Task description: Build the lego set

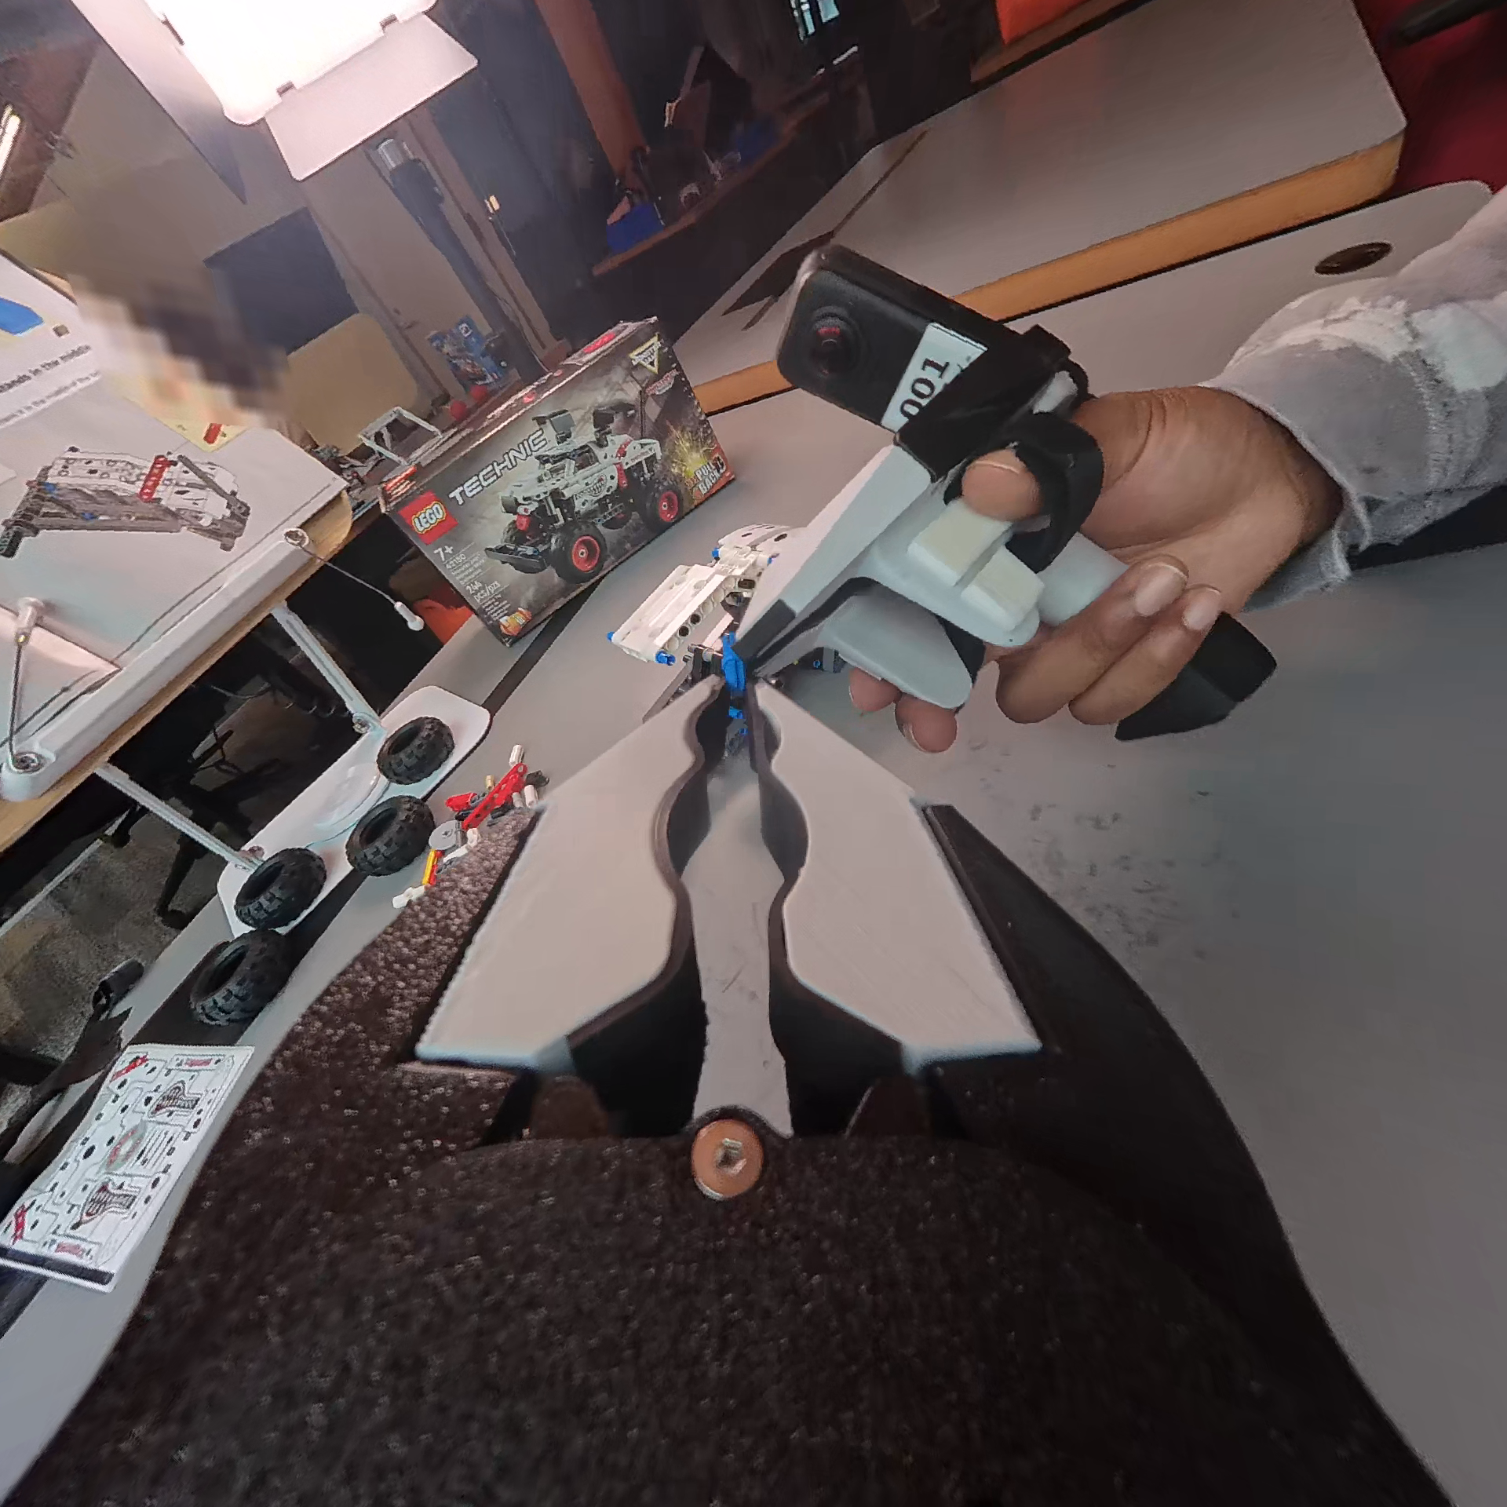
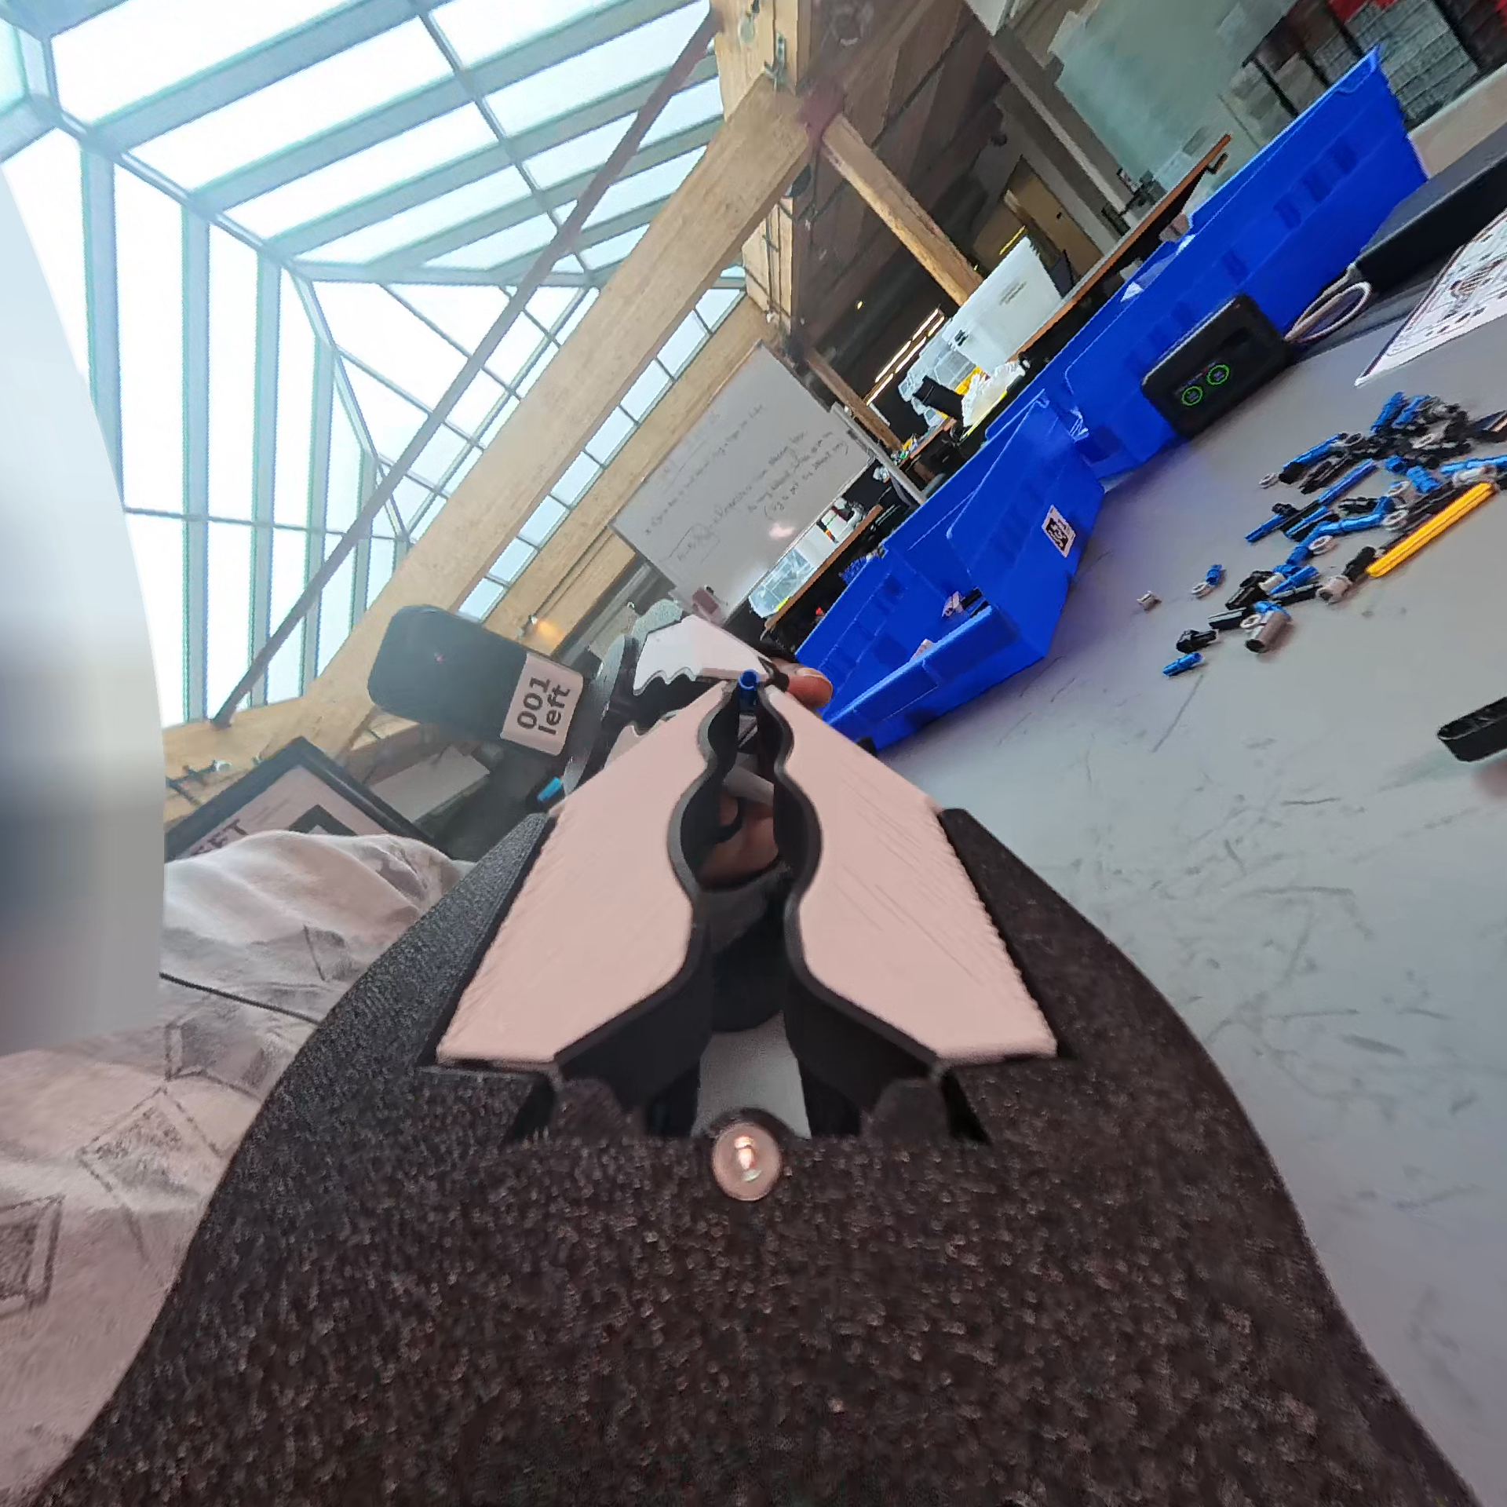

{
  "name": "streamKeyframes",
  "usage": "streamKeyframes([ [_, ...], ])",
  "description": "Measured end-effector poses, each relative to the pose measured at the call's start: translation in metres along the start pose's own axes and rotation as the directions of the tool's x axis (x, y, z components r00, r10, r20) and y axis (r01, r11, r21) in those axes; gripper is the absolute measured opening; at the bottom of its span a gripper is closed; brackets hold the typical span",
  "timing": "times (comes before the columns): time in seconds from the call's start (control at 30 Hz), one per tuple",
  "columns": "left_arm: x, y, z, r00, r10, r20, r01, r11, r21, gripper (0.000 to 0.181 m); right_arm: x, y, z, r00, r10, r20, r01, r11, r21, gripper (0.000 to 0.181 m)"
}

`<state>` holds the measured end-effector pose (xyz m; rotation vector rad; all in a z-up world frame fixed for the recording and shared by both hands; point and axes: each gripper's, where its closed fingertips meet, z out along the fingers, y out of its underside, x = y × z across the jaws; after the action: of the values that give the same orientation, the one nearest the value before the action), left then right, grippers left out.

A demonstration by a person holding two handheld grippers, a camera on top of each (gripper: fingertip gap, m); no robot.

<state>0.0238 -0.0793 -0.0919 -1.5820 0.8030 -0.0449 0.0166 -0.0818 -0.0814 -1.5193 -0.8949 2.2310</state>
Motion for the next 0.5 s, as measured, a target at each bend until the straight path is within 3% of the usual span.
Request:
streamKeyframes([
  [0.03,0.002,0.001,-0.001,1.000,0.008,-0.022,-0.009,1.000,-0.010,0.004,0.000,0.002,-0.001,1.000,-0.026,0.001,0.026,0.999,-0.036,0.003],
  [0.27,0.018,0.009,-0.005,0.986,0.086,-0.140,-0.092,0.995,-0.038,0.003,-0.001,0.022,-0.008,0.940,-0.341,0.029,0.336,0.902,-0.272,0.003],
  [0.5,0.017,0.017,-0.003,0.983,0.140,-0.118,-0.150,0.985,-0.085,0.003,0.006,0.022,-0.009,0.950,-0.312,-0.012,0.297,0.916,-0.271,0.005],
])
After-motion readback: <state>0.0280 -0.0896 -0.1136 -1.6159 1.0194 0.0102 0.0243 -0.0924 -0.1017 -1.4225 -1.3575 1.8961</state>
